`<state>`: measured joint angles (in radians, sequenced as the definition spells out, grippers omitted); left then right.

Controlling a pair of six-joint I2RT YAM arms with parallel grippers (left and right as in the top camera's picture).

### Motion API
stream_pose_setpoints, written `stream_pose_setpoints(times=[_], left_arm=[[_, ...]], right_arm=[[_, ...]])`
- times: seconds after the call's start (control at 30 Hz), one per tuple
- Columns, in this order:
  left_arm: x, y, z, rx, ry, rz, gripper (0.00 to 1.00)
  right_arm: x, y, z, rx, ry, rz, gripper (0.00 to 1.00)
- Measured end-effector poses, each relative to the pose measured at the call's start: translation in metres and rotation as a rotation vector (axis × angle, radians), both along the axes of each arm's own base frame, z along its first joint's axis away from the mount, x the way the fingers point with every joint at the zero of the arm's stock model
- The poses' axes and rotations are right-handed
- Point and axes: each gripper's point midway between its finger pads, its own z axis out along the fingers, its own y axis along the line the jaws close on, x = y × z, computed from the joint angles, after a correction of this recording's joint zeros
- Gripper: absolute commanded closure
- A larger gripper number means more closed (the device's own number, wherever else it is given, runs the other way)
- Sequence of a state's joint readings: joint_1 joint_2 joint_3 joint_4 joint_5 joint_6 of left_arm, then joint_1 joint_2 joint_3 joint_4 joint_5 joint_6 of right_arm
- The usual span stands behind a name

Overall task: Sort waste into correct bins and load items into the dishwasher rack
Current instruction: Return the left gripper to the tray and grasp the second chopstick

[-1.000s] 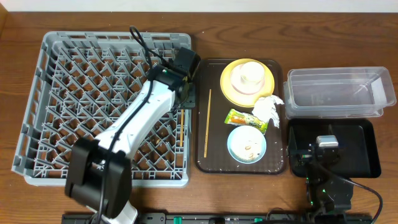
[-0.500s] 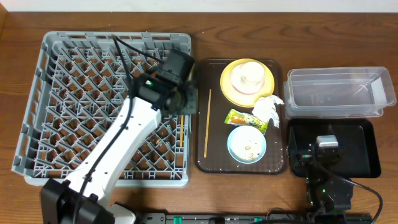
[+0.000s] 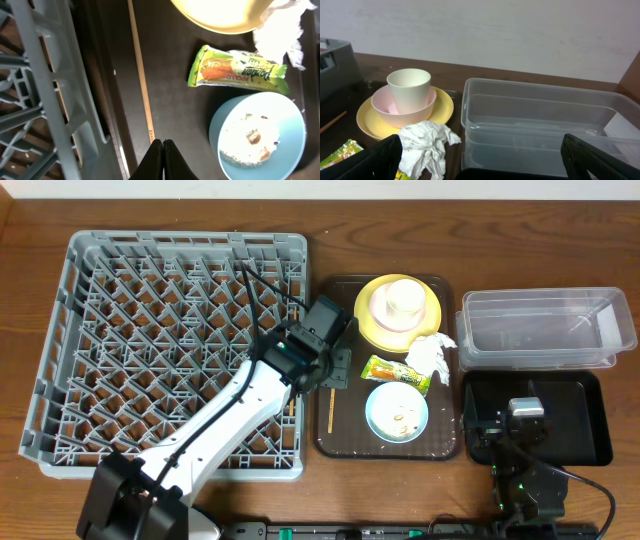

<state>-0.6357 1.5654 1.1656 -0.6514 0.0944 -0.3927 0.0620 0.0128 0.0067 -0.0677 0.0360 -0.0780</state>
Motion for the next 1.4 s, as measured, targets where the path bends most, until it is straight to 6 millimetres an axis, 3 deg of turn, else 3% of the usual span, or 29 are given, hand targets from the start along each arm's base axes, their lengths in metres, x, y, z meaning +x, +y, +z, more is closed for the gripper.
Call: stream_pose_setpoints(times=[0.23, 0.4, 0.87, 1.1, 1.4], left_arm=[[0.008, -0.010, -0.003, -0.024, -0.065, 0.011, 0.94], [0.011, -0.007, -0.015, -0.001, -0.073, 0.024, 0.92], [0.017, -0.003, -0.085, 0.121, 0.016, 0.037, 0.86], [0.028, -0.007, -0.087, 0.127, -0.015, 0.048, 0.83], [0.027, -0.007, -0.090, 0.146, -0.014, 0.048, 0.83]], right_arm=[[0.000, 0.000, 0.000, 0.000, 0.000, 0.000, 0.01], [0.000, 0.000, 0.000, 0.000, 0.000, 0.000, 0.01], [0.000, 0.000, 0.000, 0.000, 0.000, 0.000, 0.01], [0.000, 0.000, 0.000, 0.000, 0.000, 0.000, 0.01], [0.000, 0.000, 0.000, 0.000, 0.000, 0.000, 0.01]])
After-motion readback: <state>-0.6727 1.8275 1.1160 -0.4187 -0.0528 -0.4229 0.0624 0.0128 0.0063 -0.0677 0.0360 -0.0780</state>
